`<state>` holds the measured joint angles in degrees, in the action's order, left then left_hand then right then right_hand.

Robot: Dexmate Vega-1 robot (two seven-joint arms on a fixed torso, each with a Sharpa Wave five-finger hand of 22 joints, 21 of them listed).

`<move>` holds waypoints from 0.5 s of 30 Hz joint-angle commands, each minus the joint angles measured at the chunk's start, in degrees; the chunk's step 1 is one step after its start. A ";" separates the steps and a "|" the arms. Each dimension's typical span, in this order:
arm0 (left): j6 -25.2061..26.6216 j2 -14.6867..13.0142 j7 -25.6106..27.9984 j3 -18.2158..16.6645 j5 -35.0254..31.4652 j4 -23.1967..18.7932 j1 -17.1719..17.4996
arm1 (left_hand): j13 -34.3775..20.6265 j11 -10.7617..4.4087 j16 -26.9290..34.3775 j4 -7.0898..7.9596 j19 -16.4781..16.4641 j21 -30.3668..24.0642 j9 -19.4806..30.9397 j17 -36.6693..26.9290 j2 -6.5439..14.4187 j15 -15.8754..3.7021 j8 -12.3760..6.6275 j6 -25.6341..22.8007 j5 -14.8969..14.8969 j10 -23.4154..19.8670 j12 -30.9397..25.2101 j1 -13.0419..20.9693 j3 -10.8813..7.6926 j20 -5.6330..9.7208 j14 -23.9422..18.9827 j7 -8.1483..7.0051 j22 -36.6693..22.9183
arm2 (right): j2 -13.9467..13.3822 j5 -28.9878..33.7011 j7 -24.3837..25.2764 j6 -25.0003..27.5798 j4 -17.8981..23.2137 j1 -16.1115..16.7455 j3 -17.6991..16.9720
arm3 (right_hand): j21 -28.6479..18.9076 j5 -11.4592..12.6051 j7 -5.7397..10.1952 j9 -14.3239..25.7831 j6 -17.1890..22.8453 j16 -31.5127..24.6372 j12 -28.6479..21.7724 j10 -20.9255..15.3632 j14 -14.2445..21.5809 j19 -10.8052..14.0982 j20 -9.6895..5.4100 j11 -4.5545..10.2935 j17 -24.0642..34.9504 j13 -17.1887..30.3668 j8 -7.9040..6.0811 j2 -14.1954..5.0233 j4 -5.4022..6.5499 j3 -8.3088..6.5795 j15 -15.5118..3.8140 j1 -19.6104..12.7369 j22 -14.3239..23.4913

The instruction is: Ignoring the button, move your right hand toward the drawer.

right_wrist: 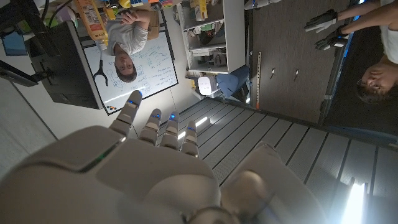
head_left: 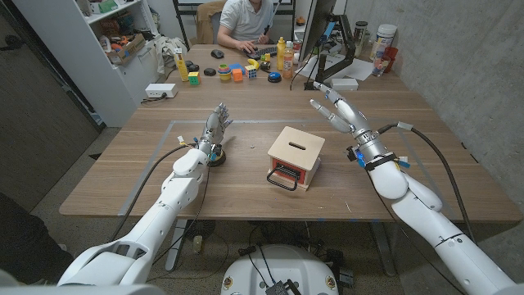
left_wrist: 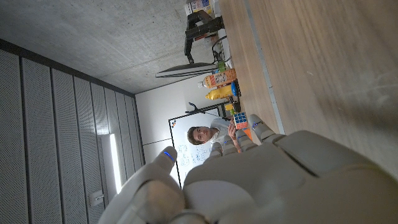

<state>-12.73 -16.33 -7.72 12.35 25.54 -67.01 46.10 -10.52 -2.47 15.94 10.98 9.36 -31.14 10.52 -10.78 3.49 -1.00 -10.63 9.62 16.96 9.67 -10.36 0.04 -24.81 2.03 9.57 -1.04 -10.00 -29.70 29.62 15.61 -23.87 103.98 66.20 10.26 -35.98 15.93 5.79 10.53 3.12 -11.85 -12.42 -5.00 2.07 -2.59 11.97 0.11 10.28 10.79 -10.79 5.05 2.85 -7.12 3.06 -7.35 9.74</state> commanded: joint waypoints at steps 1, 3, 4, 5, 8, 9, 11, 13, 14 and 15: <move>0.19 0.10 0.01 -0.30 -0.05 0.18 0.08 | -0.17 -0.01 0.02 -0.01 -0.10 0.20 0.25 -0.24 6.80 0.01 -0.38 0.77 0.26 2.88 -0.34 0.00 0.47 0.80 4.89 0.07 -0.20 | -1.53 15.40 4.30 4.20 1.90 -0.34 3.70 | 0.40 0.61 0.44 0.34 -0.32 0.14 0.21 0.29 0.36 0.47 0.25 0.75 0.08 0.29 -0.04 0.68 -0.11 0.17 0.11 -0.26 0.06; 0.21 0.15 -0.02 -0.33 -0.03 0.32 0.06 | -0.17 0.04 0.01 -0.01 -0.14 0.24 0.24 -0.24 6.81 0.01 -0.38 0.77 0.26 2.89 -0.34 0.00 0.47 0.78 4.89 0.02 -0.21 | -2.05 15.71 4.36 4.00 1.57 -0.82 4.47 | 0.59 0.68 0.56 0.35 -0.01 0.18 0.19 0.29 0.41 0.50 0.27 0.78 0.07 0.30 -0.22 0.63 -0.25 0.15 0.08 -0.54 0.05; 0.23 0.17 -0.04 -0.34 -0.02 0.38 0.05 | -0.17 0.05 0.01 -0.02 -0.15 0.26 0.24 -0.24 6.81 -0.02 -0.38 0.77 0.27 2.87 -0.35 0.01 0.47 0.81 4.87 0.02 -0.21 | -2.32 16.33 4.49 4.22 1.58 -0.99 4.80 | 0.77 0.77 0.96 0.36 0.37 0.23 0.18 0.28 0.42 0.52 0.29 0.83 0.07 0.30 -0.41 0.53 -0.37 0.10 0.06 -0.82 0.05; 0.24 0.21 -0.06 -0.36 0.01 0.45 0.05 | -0.17 0.02 0.00 -0.02 -0.17 0.28 0.24 -0.24 6.82 -0.01 -0.37 0.77 0.27 2.89 -0.34 0.01 0.48 0.78 4.88 0.02 -0.21 | -2.62 16.71 4.40 4.30 1.57 -1.21 5.17 | 0.98 0.87 1.27 0.38 0.80 0.27 0.15 0.23 0.50 0.55 0.29 1.11 0.06 0.30 -0.61 0.39 -0.51 0.03 0.03 -1.16 0.04; 0.31 0.27 -0.09 -0.38 0.01 0.65 0.01 | -0.17 0.01 0.00 -0.02 -0.20 0.32 0.24 -0.24 6.82 -0.02 -0.37 0.77 0.28 2.91 -0.33 0.01 0.48 0.79 4.87 0.00 -0.21 | -3.53 17.83 4.26 4.53 1.60 -1.74 6.13 | 1.34 1.05 1.89 0.41 1.40 0.33 0.04 0.02 0.65 0.64 0.30 1.55 0.05 0.30 -0.87 0.05 -0.77 -0.16 -0.01 -1.83 0.04; 0.34 0.32 -0.18 -0.42 0.11 0.74 -0.01 | -0.17 0.06 -0.02 -0.02 -0.17 0.34 0.24 -0.24 6.82 0.00 -0.35 0.82 0.28 2.94 -0.32 0.01 0.48 0.76 4.90 0.03 -0.21 | -3.80 18.36 4.13 4.84 1.74 -1.86 6.45 | 1.52 1.14 2.20 0.42 1.73 0.34 -0.04 -0.17 0.78 0.71 0.30 1.84 0.04 0.31 -1.00 -0.12 -0.91 -0.26 -0.01 -2.18 0.04; 0.35 0.34 -0.24 -0.42 0.07 0.88 -0.07 | -0.17 -0.01 -0.03 -0.02 -0.21 0.38 0.24 -0.23 6.83 -0.05 -0.35 0.82 0.29 2.93 -0.32 0.02 0.49 0.80 4.90 0.00 -0.21 | -4.42 18.56 3.60 4.85 1.75 -2.22 7.02 | 1.90 1.33 2.96 0.45 2.68 0.39 -0.13 -0.36 0.99 0.91 0.30 1.96 0.03 0.32 -1.36 -0.45 -1.27 -0.48 -0.10 -3.00 0.04; 0.30 0.43 -0.29 -0.45 0.09 1.10 -0.16 | -0.17 -0.02 -0.02 -0.02 -0.22 0.42 0.24 -0.23 6.83 -0.03 -0.35 0.83 0.29 2.92 -0.33 0.02 0.49 0.78 4.86 0.01 -0.21 | -4.99 19.30 3.22 5.06 1.79 -2.63 7.66 | 2.21 1.48 3.31 0.47 3.64 0.46 -0.21 -0.54 1.06 1.10 0.30 2.01 0.02 0.32 -1.69 -0.60 -1.58 -0.62 -0.13 -3.67 0.04; 0.24 0.46 -0.37 -0.45 0.09 1.24 -0.23 | -0.17 -0.02 -0.02 -0.02 -0.23 0.44 0.24 -0.23 6.83 -0.02 -0.34 0.84 0.30 2.91 -0.33 0.02 0.50 0.81 4.86 0.00 -0.21 | -5.35 19.44 2.90 4.98 1.71 -2.88 7.97 | 2.52 1.63 3.99 0.49 4.46 0.54 -0.32 -0.84 1.08 1.34 0.30 2.45 0.02 0.33 -1.94 -0.69 -1.89 -0.71 -0.26 -4.29 0.05; 0.25 0.47 -0.46 -0.44 0.08 1.35 -0.29 | -0.17 -0.03 -0.03 -0.02 -0.22 0.46 0.24 -0.23 6.83 -0.02 -0.34 0.86 0.30 2.94 -0.32 0.02 0.50 0.83 4.86 -0.04 -0.21 | -5.60 19.58 2.76 4.88 1.54 -3.12 8.30 | 2.74 1.73 4.39 0.50 5.48 0.51 -0.53 -1.36 1.34 1.60 0.30 2.61 0.02 0.34 -2.24 -0.71 -2.10 -0.73 -0.36 -4.69 0.06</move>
<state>-12.58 -16.13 -7.80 12.03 25.51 -66.47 46.10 -10.52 -2.47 15.94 10.84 9.36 -30.72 10.52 -10.78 3.49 -1.00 -10.63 9.62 16.96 9.67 -10.36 0.04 -24.46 2.03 9.57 -1.04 -9.99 -32.58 44.48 19.05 -20.09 105.43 64.86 15.30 -33.67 16.98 9.35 10.81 6.71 -11.43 -12.41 -5.55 2.68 -1.76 12.18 2.09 10.12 10.78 -12.36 4.41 1.32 -7.67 2.85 -10.70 9.60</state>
